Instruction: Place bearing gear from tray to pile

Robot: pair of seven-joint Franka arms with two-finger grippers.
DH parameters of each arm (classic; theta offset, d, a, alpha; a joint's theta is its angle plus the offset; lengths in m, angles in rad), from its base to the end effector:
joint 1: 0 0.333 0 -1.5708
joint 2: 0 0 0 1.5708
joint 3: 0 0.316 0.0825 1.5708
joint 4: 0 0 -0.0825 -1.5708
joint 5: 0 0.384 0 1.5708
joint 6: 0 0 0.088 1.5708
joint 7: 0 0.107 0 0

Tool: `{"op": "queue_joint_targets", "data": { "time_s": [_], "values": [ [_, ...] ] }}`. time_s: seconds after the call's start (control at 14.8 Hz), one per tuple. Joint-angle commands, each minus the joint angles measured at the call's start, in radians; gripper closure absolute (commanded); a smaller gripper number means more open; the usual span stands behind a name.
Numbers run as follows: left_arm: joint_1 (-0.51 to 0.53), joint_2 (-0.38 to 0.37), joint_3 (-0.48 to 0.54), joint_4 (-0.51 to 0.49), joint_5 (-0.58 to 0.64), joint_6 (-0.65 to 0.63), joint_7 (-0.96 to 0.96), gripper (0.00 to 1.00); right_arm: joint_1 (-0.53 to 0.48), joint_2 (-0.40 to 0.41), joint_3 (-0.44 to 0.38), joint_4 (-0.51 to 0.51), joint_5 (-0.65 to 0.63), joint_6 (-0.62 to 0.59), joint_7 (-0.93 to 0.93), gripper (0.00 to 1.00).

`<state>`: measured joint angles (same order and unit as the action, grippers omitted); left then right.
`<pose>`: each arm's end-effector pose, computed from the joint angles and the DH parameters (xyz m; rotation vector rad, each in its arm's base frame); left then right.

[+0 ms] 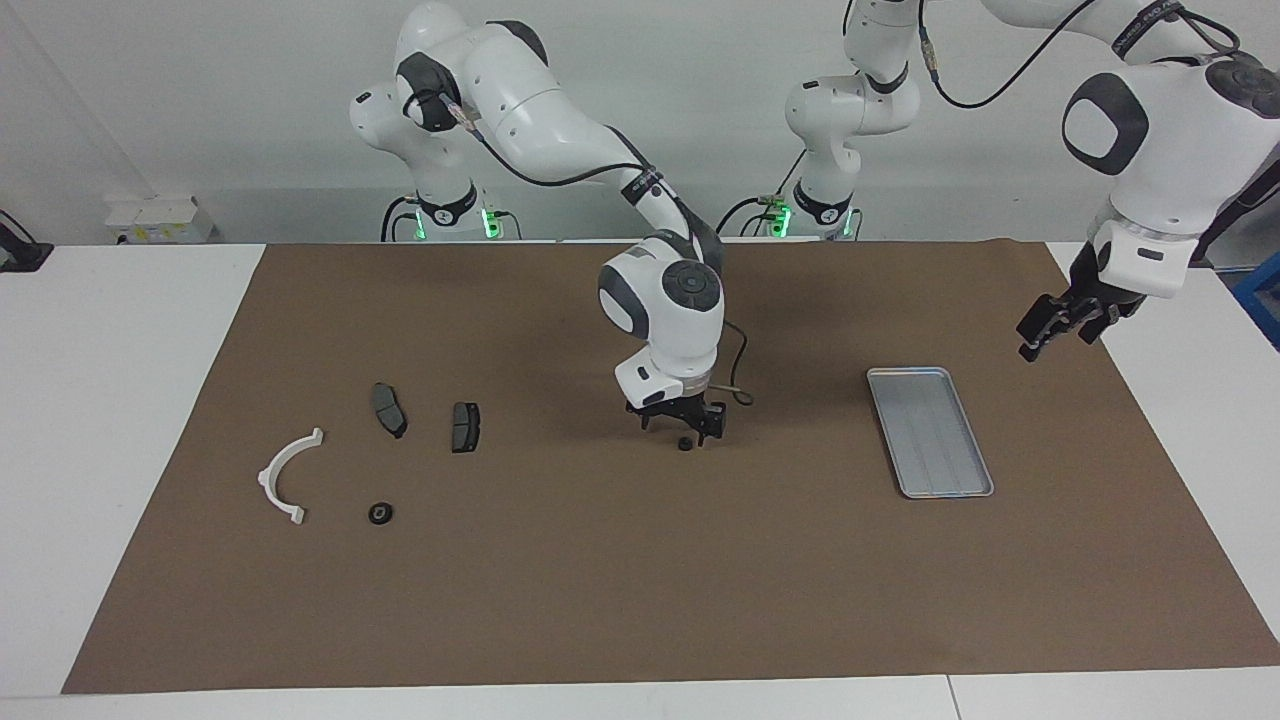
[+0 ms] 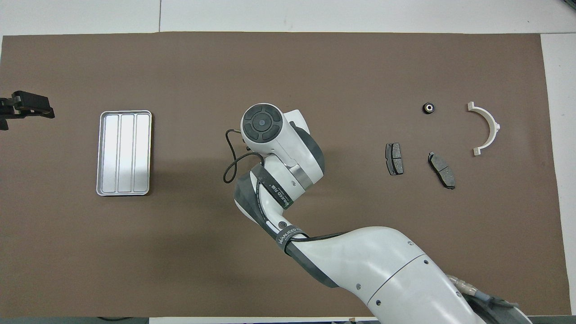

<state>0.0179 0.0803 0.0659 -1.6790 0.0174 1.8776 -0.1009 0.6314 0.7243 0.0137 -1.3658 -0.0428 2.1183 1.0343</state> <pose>0.5981 0.0503 0.5547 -3.1024 -0.2798 -0.1850 0.5910 0.4396 0.2916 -3.0846 0.5789 -0.0622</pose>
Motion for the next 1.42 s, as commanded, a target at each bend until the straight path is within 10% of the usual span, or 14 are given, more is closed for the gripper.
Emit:
{"op": "queue_joint_targets", "data": {
  "time_s": [0.0, 0.54, 1.08, 1.35],
  "values": [
    [0.005, -0.025, 0.005, 0.050, -0.002, -0.053, 0.033, 0.00, -0.010, 0.021, 0.014, 0.031, 0.010, 0.006, 0.010, 0.00],
    [-0.003, -0.063, -0.003, 0.119, -0.005, -0.221, 0.012, 0.00, -0.009, 0.050, 0.014, 0.033, 0.009, 0.037, 0.012, 0.17],
    [-0.018, -0.076, -0.008, 0.116, 0.024, -0.320, -0.008, 0.00, -0.013, 0.050, 0.014, 0.036, 0.007, 0.029, 0.009, 0.99],
    [-0.036, -0.166, -0.008, 0.028, 0.012, -0.337, -0.006, 0.00, -0.018, 0.050, 0.014, 0.043, -0.002, 0.019, 0.004, 1.00]
  ]
}}
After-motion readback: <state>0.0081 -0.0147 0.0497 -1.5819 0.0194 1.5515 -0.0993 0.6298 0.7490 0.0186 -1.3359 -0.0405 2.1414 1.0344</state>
